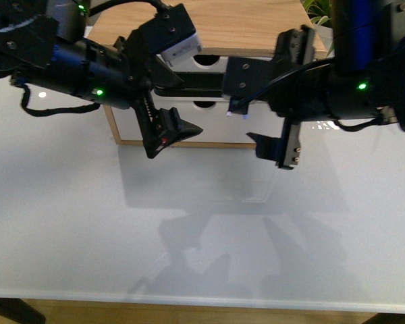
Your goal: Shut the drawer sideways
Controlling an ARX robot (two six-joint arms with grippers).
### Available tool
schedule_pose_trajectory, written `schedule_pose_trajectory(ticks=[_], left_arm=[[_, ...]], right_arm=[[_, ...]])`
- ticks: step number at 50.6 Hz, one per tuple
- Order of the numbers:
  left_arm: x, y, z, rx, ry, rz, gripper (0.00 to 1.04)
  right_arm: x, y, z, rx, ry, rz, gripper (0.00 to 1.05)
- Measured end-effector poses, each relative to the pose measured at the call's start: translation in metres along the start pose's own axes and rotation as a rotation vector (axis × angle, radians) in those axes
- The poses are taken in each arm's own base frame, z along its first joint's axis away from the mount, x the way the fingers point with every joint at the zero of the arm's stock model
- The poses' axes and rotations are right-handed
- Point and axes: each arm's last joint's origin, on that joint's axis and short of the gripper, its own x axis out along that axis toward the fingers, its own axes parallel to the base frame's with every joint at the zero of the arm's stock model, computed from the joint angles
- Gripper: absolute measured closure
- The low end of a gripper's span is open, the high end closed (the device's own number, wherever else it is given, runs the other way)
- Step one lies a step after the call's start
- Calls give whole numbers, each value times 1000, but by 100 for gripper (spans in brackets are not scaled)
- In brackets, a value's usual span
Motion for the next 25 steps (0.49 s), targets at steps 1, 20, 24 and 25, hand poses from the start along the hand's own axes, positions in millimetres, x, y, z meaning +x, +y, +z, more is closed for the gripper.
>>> schedule_pose_trajectory(ticks=[1,20,24,25], left_arm=[[-7,-2,0,-4,-8,3,9],[-108,-11,25,-125,-198,270,9],[-136,-12,28,-208,-240,370,9],[-144,-13,29,-236,-253,399,9]], right_arm=[[-7,-2,-3,16,6,-12,9],[-107,-10,-11,292,-106,-209,9],[-135,-11,-12,401,-143,-285,9],[-143,-11,-13,438,-150,-309,9]])
